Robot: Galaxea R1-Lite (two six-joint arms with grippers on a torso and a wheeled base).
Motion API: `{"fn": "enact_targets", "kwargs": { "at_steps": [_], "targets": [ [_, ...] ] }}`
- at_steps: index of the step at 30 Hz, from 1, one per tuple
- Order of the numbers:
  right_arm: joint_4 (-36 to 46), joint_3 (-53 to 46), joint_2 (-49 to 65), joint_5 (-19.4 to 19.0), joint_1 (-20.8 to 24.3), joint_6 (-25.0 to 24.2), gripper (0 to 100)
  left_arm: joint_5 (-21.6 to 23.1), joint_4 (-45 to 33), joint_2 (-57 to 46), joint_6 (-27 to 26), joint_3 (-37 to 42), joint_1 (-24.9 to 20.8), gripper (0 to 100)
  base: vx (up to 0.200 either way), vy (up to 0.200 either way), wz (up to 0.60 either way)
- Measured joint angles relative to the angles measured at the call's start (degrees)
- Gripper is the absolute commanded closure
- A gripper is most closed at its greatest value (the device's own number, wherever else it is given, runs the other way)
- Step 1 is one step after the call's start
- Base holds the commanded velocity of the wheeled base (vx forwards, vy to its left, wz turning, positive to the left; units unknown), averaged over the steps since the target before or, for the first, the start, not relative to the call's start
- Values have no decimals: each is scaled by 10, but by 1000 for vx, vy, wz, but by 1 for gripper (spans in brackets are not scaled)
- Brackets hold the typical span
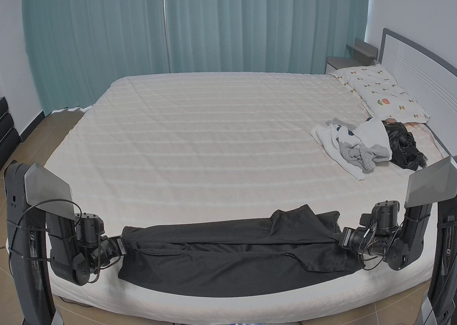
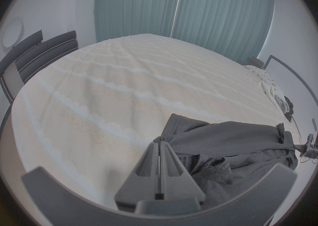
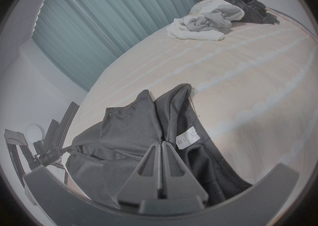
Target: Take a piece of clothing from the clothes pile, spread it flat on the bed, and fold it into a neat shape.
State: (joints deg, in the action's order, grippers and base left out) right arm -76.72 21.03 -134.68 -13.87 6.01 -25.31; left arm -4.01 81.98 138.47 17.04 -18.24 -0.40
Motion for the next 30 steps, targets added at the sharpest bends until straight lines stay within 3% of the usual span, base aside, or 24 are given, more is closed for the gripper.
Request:
{"fn": "enact_targets", "kwargs": {
  "at_steps": [5, 6, 14, 22, 30],
  "targets": [
    [-1, -1, -3, 0, 0, 0, 100, 1, 0, 3, 1, 3, -1, 100, 0, 0, 0],
    [-1, -1, -3, 0, 0, 0, 0, 1, 0, 3, 1, 3, -1, 0, 0, 0, 0],
    [-19, -2, -8, 0, 0, -9, 0, 1, 20, 3, 7, 4, 0, 0, 0, 0, 0],
    [-92, -36, -2, 0, -21, -21, 0, 9, 62, -15, 29, 36, 17, 0, 0, 0, 0],
    [-122, -101, 29, -1, -29, -54, 0, 119, 70, -67, 117, 110, 32, 0, 0, 0, 0]
  ]
}}
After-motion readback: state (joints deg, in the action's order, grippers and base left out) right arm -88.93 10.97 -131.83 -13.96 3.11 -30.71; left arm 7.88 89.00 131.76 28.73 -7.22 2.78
